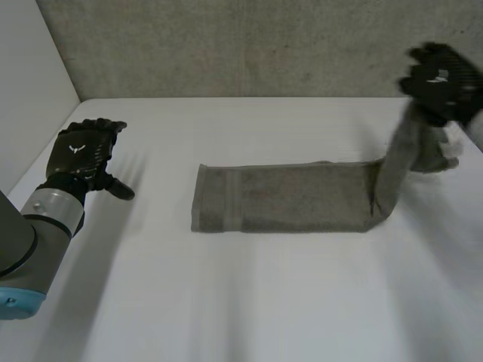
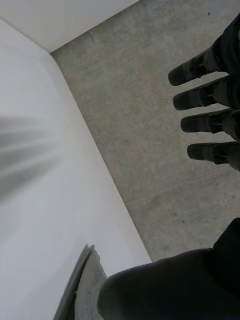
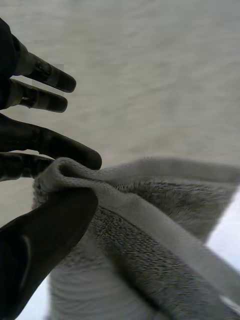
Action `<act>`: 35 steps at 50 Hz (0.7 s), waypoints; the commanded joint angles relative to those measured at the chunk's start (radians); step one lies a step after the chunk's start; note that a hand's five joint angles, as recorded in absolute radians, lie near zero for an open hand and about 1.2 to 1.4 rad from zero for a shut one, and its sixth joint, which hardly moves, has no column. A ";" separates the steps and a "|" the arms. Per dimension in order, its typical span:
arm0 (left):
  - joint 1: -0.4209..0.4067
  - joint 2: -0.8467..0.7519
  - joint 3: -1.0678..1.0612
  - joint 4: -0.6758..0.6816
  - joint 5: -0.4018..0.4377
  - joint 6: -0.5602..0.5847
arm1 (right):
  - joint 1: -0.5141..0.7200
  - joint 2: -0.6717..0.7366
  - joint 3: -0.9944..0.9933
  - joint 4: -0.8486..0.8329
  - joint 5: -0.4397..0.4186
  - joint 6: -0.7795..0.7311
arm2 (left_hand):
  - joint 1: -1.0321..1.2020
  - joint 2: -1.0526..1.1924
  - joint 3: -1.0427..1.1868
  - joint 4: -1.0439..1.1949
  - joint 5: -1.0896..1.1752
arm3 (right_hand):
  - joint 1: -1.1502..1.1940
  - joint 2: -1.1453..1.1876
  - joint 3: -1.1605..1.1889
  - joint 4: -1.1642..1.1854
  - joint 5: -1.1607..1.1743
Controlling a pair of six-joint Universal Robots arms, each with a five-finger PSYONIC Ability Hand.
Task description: Fold the towel.
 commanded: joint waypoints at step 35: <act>0.001 -0.003 -0.004 0.003 0.002 0.000 | 0.736 0.459 -0.260 -0.092 0.152 0.004 | -0.113 -0.062 -0.049 -0.056 -0.056 | 0.134 0.066 -0.041 -0.067 0.069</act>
